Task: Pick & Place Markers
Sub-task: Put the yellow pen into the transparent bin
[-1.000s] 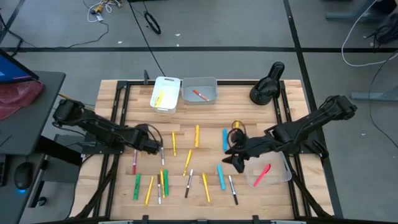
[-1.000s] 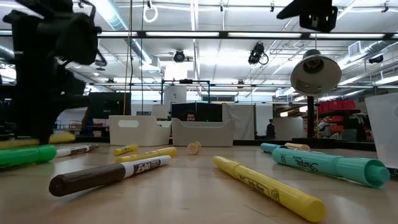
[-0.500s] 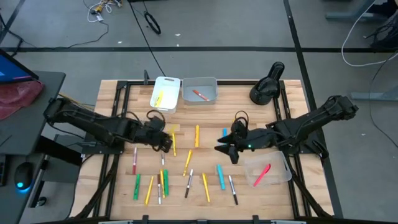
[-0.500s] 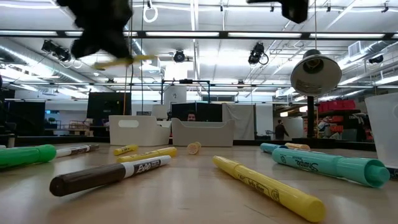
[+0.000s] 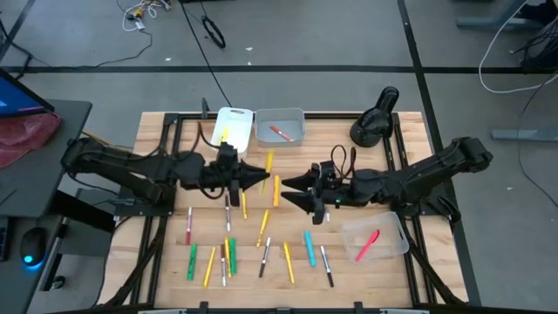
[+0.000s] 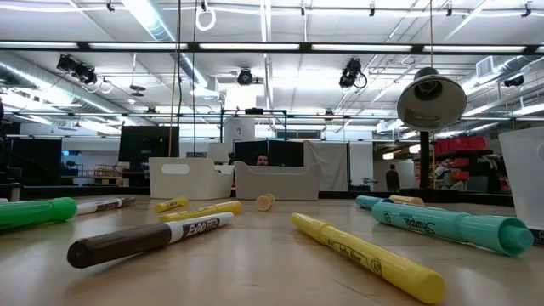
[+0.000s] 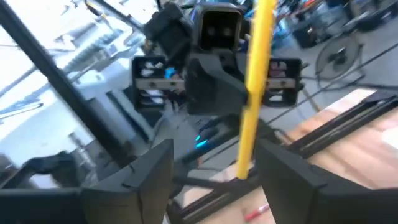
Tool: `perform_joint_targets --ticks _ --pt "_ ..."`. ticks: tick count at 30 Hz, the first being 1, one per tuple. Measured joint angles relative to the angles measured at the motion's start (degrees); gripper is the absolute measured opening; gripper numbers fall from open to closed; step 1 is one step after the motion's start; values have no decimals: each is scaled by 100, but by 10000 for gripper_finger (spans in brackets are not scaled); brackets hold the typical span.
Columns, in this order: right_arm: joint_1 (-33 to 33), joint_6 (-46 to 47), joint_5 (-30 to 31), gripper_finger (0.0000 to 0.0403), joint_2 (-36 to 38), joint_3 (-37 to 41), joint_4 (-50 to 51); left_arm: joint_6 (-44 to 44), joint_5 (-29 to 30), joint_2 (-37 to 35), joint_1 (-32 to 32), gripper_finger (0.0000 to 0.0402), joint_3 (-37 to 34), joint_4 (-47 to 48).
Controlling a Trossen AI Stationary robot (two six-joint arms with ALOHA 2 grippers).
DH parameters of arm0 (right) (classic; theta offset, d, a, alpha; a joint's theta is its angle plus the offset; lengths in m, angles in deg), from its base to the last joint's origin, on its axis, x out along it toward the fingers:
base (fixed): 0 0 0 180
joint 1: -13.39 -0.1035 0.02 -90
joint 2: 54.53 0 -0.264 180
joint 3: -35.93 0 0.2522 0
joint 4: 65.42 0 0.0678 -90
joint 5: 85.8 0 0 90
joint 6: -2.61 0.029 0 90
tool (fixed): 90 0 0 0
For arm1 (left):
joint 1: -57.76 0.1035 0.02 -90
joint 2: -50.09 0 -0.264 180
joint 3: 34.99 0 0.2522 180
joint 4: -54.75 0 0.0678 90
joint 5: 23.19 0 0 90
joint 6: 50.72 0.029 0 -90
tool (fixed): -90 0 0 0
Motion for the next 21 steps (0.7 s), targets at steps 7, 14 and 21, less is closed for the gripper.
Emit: perform_joint_targets --ticks 7,14,21 --pt "66 -256 226 226 -445 -16 -599 234 -419 -2 292 28 158 -309" --pt "126 -1024 336 225 -1038 -866 -511 234 -468 -11 422 28 158 -311" --pt "240 -1076 281 192 -1245 -1262 -214 234 -506 -7 425 28 158 -350"
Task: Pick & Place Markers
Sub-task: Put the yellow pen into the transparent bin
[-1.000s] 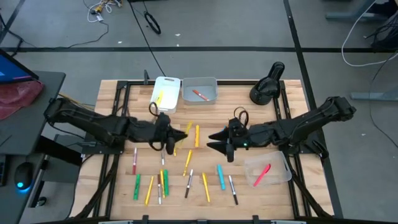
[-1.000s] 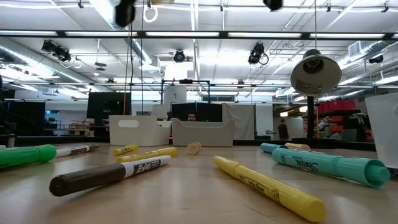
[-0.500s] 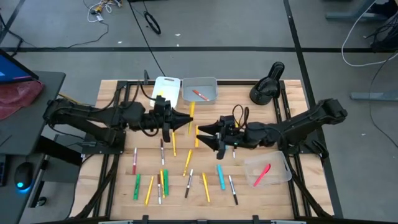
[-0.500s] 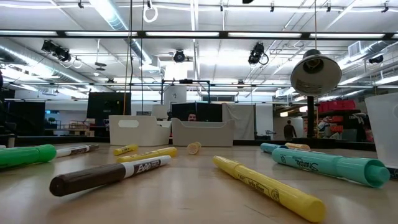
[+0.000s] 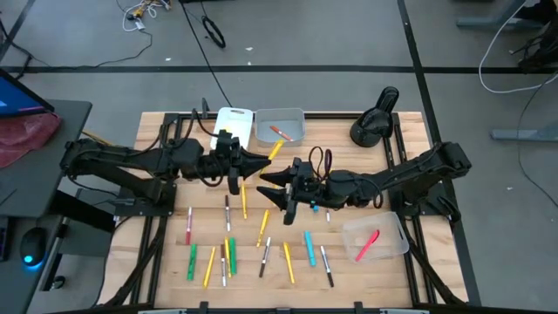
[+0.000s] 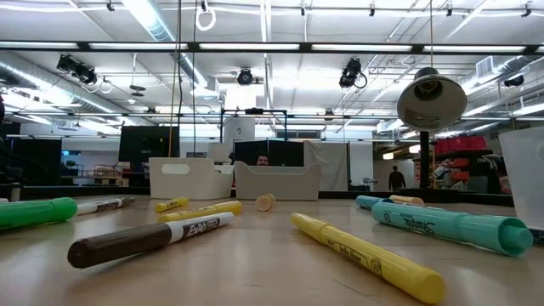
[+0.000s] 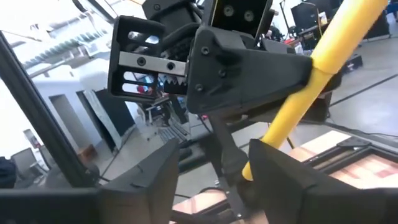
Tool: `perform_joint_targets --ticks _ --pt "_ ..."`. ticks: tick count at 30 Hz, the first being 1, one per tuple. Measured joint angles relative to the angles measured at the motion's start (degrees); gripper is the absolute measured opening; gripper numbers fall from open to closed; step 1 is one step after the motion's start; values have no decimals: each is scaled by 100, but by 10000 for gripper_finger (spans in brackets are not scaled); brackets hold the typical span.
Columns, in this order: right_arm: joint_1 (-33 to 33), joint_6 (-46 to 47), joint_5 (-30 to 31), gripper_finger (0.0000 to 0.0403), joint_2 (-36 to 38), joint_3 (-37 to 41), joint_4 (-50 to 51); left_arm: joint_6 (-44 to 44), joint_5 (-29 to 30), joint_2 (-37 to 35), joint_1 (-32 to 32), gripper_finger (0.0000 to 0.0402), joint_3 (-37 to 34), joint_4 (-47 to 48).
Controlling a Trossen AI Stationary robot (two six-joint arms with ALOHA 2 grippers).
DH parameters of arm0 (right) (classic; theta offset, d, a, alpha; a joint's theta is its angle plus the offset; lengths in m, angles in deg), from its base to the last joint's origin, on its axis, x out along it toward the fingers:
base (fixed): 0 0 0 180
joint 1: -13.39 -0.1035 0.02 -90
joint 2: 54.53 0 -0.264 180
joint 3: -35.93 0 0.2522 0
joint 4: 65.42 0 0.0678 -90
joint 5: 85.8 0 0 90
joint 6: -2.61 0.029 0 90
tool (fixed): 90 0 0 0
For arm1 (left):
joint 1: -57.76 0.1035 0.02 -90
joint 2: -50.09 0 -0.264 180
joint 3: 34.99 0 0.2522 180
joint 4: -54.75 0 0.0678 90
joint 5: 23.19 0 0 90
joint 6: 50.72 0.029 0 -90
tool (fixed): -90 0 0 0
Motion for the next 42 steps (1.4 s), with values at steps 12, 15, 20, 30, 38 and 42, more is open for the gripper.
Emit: perform_joint_targets --ticks 12,15,20,30,38,42 --pt "22 -78 99 25 17 -6 66 -1 -78 4 -4 30 0 -38" --pt "22 -88 99 5 17 -6 99 -2 -74 4 -4 31 0 -35" --pt "17 -1 270 3 27 -6 154 -4 -64 4 -4 31 0 -30" --pt "15 220 318 1 85 -6 409 -4 -51 4 -4 50 0 -16" --pt "32 197 306 11 85 -5 442 -2 -54 4 -4 31 0 -16" --pt "63 219 235 52 85 -6 446 -2 -41 4 -2 22 0 -14"
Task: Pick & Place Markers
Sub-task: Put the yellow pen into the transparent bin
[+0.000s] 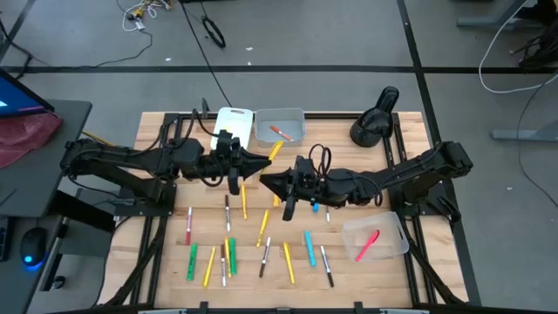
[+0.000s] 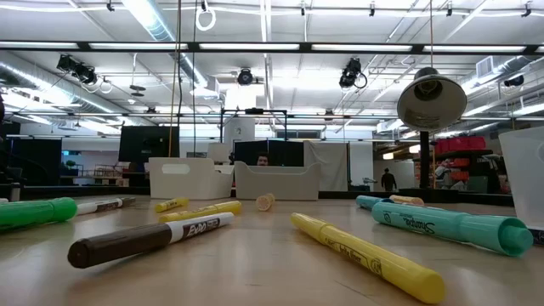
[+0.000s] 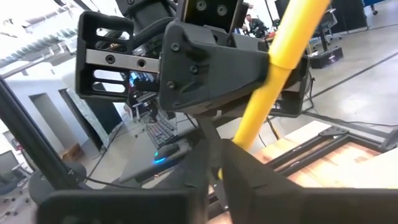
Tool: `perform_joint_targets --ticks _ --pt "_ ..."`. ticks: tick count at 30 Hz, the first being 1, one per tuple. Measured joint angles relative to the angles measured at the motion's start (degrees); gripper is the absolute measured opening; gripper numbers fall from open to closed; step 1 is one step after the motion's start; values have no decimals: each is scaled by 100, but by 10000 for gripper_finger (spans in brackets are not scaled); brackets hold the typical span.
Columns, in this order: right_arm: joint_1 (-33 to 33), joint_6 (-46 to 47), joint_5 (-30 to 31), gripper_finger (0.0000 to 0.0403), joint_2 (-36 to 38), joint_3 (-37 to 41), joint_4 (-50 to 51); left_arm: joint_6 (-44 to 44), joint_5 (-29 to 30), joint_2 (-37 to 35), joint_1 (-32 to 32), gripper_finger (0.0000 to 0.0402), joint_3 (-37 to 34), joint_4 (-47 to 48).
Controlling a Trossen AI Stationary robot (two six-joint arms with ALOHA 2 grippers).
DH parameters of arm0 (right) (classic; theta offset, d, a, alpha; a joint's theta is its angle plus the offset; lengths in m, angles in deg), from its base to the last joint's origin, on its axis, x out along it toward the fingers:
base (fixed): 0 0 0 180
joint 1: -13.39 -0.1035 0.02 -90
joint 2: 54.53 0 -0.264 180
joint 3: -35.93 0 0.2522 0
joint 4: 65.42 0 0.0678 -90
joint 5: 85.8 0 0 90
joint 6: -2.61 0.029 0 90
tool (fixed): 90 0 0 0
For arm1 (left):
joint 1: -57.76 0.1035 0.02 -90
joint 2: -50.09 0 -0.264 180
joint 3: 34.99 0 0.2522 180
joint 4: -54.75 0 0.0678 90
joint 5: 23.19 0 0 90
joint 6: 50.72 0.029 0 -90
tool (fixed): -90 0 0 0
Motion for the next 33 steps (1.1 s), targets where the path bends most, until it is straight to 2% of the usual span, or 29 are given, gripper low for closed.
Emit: perform_joint_targets --ticks 8,12,16,21,25,28,33 --pt "84 -4 -361 181 7 0 -22 2 17 0 -2 23 0 4" --pt "81 -244 -376 214 4 1 -197 0 26 0 -2 23 0 -44" --pt "75 -452 -350 207 -4 4 -331 3 15 -4 -2 24 9 -116" --pt "124 -344 -166 151 -4 4 -346 6 13 -9 0 24 9 -169" --pt "138 -273 -259 115 -4 4 -235 8 -21 -9 -3 25 9 -141" --pt "149 22 -597 117 2 2 -50 44 -74 -5 -13 23 7 -82" --pt "159 497 -998 165 -13 14 673 26 -105 -5 -15 21 12 -201"
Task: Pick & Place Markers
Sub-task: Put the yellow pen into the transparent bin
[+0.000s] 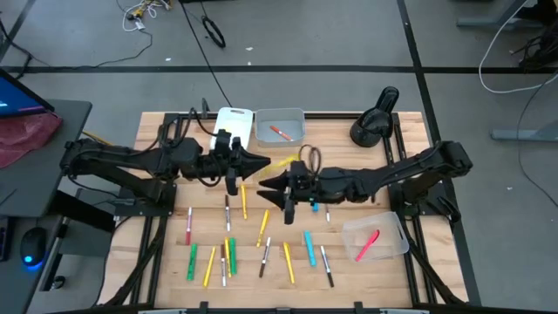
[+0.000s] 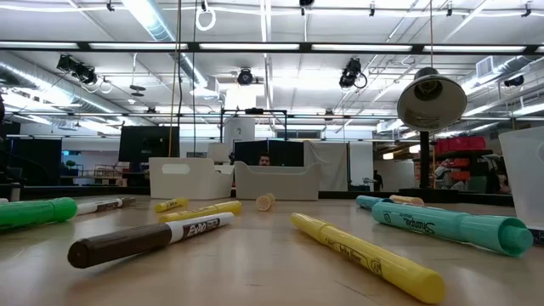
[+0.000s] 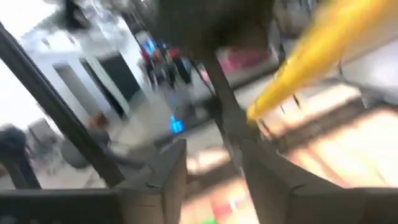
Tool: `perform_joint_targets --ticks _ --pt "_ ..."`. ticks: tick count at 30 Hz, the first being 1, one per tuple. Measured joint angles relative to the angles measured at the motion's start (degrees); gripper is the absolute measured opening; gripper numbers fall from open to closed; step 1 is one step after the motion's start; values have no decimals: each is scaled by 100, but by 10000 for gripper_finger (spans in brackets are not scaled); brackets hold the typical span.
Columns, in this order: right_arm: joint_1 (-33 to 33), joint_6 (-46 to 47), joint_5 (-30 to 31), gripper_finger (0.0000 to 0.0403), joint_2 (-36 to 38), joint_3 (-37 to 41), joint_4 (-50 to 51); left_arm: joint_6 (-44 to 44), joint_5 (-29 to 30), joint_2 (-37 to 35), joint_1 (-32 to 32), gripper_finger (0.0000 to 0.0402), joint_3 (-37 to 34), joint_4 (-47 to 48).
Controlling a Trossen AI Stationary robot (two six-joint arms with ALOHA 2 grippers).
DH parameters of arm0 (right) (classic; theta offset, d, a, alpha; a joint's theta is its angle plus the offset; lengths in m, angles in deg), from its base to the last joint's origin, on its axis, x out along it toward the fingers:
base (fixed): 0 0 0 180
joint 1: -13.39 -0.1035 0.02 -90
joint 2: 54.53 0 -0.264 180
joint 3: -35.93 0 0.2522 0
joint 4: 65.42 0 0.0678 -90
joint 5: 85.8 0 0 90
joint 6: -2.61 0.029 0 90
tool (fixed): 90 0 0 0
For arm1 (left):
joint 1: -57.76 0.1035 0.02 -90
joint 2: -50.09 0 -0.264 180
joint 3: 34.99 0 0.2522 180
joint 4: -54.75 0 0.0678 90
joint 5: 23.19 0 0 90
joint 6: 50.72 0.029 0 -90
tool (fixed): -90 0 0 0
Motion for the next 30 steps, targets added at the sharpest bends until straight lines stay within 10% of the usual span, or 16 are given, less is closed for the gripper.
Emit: perform_joint_targets --ticks 9,20,30 --pt "82 263 -151 243 0 -2 518 17 -167 -2 2 8 1 61" --pt "156 654 -217 224 53 -5 1485 27 -222 -16 2 6 -3 291" --pt "197 1285 -933 198 107 -8 2483 -923 -22 -135 2 9 -63 3785"
